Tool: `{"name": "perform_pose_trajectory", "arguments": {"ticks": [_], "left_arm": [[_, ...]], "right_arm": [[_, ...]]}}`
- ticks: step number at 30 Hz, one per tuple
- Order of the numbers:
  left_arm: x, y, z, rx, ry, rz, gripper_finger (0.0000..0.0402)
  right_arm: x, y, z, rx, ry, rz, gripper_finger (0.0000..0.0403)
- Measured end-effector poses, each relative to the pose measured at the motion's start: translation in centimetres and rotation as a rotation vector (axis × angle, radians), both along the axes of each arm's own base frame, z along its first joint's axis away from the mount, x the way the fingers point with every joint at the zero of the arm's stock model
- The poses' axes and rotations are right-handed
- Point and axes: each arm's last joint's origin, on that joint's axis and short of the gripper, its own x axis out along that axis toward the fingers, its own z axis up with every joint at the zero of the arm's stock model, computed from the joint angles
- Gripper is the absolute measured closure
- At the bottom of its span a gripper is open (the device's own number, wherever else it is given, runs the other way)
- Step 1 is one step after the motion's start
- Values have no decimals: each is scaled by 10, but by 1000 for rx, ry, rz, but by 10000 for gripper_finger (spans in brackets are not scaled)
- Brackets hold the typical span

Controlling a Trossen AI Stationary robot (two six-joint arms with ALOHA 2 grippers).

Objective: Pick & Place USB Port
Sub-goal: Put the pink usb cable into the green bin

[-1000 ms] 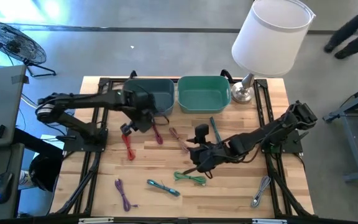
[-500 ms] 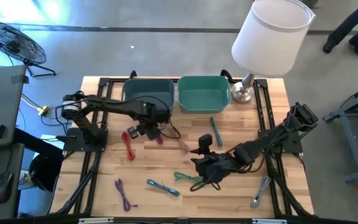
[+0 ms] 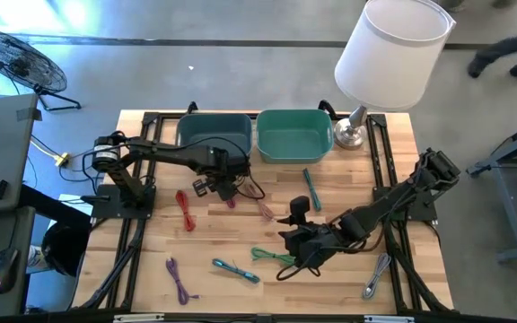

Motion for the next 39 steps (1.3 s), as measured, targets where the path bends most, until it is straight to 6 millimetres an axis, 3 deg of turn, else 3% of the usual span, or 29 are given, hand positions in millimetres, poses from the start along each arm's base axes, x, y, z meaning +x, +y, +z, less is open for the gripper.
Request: {"name": "perform_pose_trajectory", "arguments": {"ticks": [6, 20, 23, 25, 27, 34, 36, 39], "left_arm": [[3, -1, -6, -35, 8, -5, 278], [16, 2, -53, -42, 142, -1, 278], [17, 2, -59, -32, 152, 40, 301], [18, 2, -61, -46, 150, 56, 346], [17, 2, -60, -57, 150, 91, 379], [5, -7, -44, -122, 300, 266, 380], [0, -17, -33, -120, 354, 267, 380], [-3, -32, -1, -83, 331, 267, 380]], "right_arm": [[-1, 0, -1, -4, 8, 0, 249], [-1, 0, -2, 35, 15, -19, 249], [-2, 0, -2, 40, 22, -13, 249], [-2, 0, -2, 43, 23, -13, 249], [-2, 0, -2, 45, 24, -11, 249], [-2, 0, -2, 47, 29, -6, 250], [-3, 1, -3, 45, 37, -1, 250], [-5, 3, -4, 39, 51, 11, 250]]}}
